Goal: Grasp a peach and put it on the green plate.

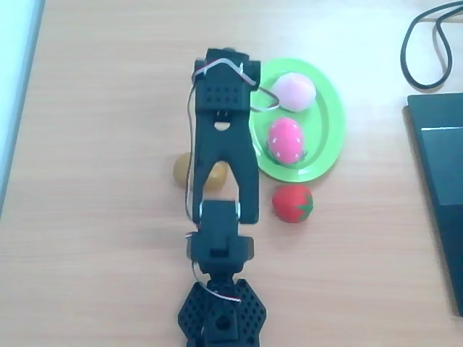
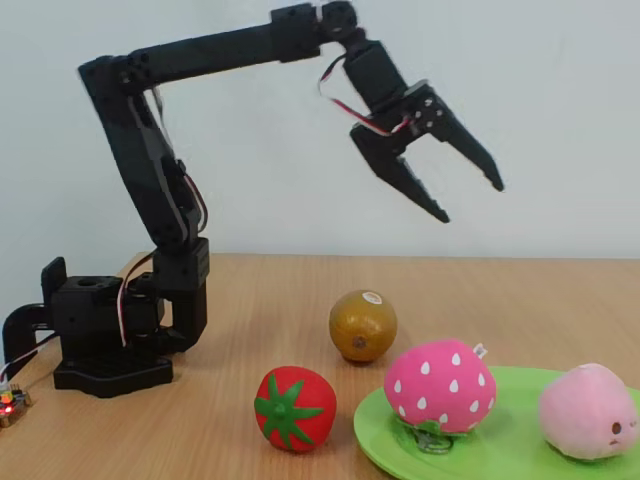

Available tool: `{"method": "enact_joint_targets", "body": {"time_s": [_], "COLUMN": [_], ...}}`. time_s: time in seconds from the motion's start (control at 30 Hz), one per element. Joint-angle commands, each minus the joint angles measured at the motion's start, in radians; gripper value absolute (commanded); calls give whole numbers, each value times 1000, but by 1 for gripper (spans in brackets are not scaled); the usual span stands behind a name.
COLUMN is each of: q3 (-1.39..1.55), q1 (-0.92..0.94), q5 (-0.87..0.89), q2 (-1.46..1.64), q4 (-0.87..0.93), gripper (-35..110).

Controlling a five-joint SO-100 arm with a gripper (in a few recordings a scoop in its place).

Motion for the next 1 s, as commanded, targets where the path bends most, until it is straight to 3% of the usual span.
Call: {"method": "enact_joint_targets", "body": {"time_s": [0.0,0.23,0.63,0.97], "q3": [123,337,939,1285], "q1": [-21,-60,-126,-137], "q5": [-58,-129,-163,-175], "q2": [161,325,810,1066], "q4": [-74,-212,-482,-552], "gripper": [20,-8,-8,-8]}}
